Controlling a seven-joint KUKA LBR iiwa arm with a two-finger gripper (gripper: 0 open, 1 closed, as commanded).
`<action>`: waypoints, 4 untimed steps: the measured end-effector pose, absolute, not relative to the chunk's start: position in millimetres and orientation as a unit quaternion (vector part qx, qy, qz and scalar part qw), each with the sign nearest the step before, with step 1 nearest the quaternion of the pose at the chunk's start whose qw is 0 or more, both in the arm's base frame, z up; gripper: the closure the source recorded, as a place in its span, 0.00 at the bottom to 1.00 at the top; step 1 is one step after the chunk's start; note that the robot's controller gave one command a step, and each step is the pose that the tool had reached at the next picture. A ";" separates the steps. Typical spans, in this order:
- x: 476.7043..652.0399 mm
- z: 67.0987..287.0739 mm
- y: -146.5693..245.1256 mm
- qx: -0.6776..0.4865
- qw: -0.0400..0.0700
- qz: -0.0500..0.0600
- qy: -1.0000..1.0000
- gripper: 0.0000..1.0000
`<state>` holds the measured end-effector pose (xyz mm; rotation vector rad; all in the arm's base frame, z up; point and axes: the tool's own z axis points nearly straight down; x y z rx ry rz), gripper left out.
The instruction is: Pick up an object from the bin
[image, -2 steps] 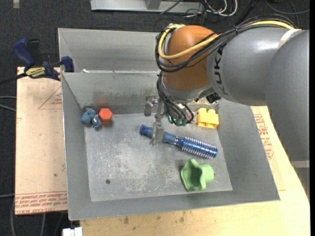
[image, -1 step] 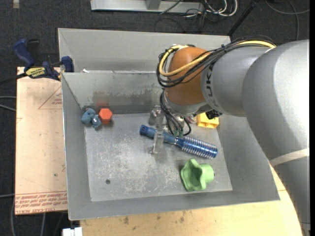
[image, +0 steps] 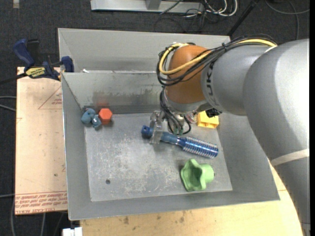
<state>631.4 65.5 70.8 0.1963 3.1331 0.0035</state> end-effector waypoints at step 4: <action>528.6 212.4 73.1 0.030 0.004 0.001 1.000 1.00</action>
Offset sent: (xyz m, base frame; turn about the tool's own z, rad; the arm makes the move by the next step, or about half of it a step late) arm -0.0538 0.0094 0.0044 -0.0394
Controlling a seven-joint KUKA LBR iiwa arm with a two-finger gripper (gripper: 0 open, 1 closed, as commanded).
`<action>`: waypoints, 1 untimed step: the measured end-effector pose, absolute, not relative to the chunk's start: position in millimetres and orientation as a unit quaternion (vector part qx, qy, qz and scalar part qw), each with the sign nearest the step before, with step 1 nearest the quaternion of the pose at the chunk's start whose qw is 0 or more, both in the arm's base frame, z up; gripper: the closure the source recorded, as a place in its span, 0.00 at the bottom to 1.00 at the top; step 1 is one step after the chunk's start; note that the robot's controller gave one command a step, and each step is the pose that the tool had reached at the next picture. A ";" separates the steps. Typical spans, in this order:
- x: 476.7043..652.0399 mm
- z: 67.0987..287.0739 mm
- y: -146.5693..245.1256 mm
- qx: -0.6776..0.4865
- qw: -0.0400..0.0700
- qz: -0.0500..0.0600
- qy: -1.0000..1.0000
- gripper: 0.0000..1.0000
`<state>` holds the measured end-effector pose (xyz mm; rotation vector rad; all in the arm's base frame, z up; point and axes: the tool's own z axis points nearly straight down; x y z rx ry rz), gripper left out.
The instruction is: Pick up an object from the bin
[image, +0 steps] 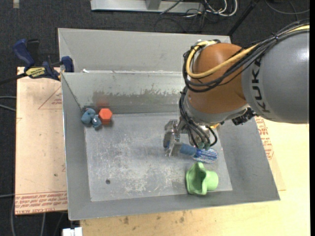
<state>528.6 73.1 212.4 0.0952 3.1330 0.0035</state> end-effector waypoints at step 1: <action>481.0 153.5 100.4 -0.153 -0.003 0.001 0.988 1.00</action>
Offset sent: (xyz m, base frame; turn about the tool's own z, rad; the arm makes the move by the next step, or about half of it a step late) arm -0.0460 0.0260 -0.0566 -0.3684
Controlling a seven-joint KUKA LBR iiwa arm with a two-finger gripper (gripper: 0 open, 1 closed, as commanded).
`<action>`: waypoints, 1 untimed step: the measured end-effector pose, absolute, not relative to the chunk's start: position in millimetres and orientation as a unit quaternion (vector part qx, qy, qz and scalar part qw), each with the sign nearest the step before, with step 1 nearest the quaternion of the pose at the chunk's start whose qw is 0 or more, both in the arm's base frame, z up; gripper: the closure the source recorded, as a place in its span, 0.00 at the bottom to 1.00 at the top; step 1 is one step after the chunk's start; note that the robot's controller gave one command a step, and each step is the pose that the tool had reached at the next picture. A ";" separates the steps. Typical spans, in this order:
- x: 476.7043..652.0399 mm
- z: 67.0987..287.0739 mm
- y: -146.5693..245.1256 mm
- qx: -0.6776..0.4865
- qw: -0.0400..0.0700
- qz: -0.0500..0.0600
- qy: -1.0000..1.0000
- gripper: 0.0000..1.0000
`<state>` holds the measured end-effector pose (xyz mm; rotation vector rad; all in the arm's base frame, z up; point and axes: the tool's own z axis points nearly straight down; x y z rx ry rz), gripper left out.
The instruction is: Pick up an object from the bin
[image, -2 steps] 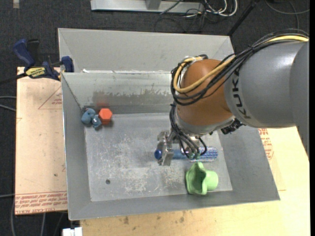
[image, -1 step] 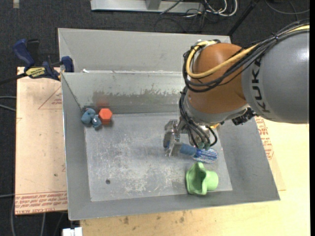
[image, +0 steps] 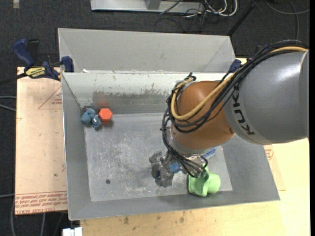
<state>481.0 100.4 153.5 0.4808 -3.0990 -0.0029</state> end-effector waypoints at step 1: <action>482.6 155.1 99.6 0.152 0.000 -0.001 -0.988 0.00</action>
Offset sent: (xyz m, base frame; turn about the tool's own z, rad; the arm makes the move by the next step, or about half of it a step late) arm 0.0000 0.0000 0.0000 0.0000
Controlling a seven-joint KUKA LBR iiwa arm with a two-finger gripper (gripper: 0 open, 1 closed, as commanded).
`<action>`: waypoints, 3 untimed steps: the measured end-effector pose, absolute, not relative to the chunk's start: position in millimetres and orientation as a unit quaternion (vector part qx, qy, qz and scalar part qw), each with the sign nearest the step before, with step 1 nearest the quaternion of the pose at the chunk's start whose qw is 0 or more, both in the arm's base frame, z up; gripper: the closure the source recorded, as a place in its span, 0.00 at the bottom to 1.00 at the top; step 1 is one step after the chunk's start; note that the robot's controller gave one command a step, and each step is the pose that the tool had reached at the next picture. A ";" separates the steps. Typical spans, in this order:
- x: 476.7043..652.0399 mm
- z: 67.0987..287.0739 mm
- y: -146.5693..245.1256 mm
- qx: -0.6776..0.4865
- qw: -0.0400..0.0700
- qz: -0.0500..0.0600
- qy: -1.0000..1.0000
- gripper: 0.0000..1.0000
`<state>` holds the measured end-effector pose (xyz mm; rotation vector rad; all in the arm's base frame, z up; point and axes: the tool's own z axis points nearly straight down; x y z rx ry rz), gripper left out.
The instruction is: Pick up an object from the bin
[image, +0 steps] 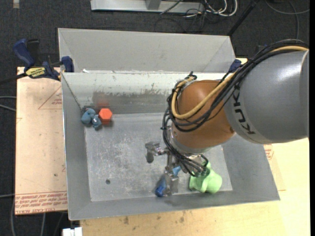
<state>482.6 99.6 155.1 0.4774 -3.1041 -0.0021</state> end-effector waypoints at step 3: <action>499.3 93.2 51.5 0.271 0.000 -0.001 -0.963 0.00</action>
Offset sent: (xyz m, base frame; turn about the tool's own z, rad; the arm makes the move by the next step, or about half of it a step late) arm 0.0165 -0.0484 -0.0613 -0.2466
